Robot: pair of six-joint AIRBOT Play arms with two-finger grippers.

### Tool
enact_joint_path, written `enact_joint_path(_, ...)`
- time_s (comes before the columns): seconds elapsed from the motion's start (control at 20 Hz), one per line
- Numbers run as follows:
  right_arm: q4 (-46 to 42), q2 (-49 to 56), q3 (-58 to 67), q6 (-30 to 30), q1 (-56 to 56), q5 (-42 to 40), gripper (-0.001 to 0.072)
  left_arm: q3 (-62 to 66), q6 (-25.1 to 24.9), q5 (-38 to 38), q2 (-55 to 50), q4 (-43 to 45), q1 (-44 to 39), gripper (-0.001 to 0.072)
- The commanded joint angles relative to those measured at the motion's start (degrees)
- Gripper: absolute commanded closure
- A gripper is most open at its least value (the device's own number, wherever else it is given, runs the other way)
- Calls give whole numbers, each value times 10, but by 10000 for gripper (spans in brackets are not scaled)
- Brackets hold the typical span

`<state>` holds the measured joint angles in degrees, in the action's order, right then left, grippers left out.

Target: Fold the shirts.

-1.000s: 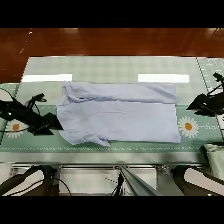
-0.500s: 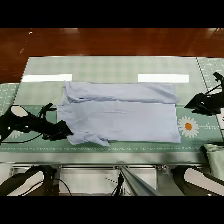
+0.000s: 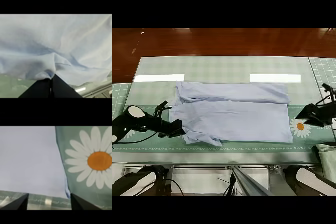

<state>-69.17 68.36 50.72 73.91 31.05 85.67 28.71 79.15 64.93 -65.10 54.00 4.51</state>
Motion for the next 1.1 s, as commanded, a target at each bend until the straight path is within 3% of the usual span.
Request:
enact_joint_path(0.0,-1,-30,-85,0,33,3,96,0,-17,1,0,0,-1,676)
enact_joint_path(0.45,3,-30,-166,9,9,-81,120,0,-37,-3,0,-1,-1,676)
enact_joint_path(0.65,17,-11,-174,66,-56,-154,122,1,-37,-21,0,-1,-1,676)
enact_joint_path(0.8,28,20,-174,84,-91,-162,237,8,-37,-54,0,-1,-1,676)
enact_joint_path(0.9,34,23,-170,77,-102,-155,591,23,-37,-60,0,0,-1,677)
enact_joint_path(0.95,34,17,-161,73,-101,-146,670,37,-38,-59,0,0,-1,677)
enact_joint_path(1.05,26,-8,-112,37,-101,-127,685,91,-64,-57,2,0,-1,677)
